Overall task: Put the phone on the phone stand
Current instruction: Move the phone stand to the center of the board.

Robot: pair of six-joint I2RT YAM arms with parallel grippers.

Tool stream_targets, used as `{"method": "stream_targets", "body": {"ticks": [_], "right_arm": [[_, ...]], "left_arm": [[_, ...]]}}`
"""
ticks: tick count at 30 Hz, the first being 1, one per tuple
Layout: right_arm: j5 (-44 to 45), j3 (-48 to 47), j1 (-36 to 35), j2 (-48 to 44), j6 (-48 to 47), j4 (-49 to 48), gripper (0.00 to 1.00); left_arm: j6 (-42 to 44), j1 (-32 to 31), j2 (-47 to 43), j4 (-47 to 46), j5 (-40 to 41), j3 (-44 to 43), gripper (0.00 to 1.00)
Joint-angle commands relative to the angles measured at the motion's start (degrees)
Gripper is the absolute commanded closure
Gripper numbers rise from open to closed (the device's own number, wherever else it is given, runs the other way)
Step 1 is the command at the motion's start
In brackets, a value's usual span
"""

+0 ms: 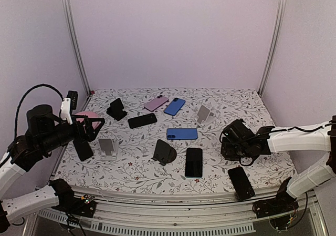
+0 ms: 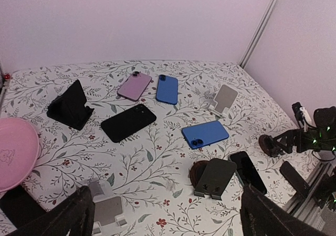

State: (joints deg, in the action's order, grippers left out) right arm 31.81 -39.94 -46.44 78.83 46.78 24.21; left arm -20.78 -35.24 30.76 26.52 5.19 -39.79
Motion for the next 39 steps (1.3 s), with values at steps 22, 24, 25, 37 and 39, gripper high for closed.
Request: {"method": "stream_targets", "body": {"ticks": [22, 24, 25, 37, 39], "right_arm": [[-2.55, -4.78, 6.39, 3.04, -13.41, -14.84, 0.39], [-3.12, -4.71, 7.28, 3.95, -15.48, -16.89, 0.39], [-3.66, -4.78, 7.8, 4.43, -16.08, -17.49, 0.39], [-11.14, -4.45, 8.5, 1.06, -16.37, -13.08, 0.01], [-12.1, -4.39, 8.44, -0.73, -15.55, -10.72, 0.01]], "left_arm": [[0.21, -0.1, -0.62, -0.51, 0.43, 0.33, 0.03], [0.21, -0.09, -0.54, -0.51, 0.52, 0.32, 0.03], [0.21, -0.09, -0.5, -0.43, 0.59, 0.33, 0.03], [0.16, -0.09, -0.87, -0.44, 0.56, 0.33, 0.03], [0.21, -0.09, -0.84, -0.42, 0.53, 0.26, 0.03]]}}
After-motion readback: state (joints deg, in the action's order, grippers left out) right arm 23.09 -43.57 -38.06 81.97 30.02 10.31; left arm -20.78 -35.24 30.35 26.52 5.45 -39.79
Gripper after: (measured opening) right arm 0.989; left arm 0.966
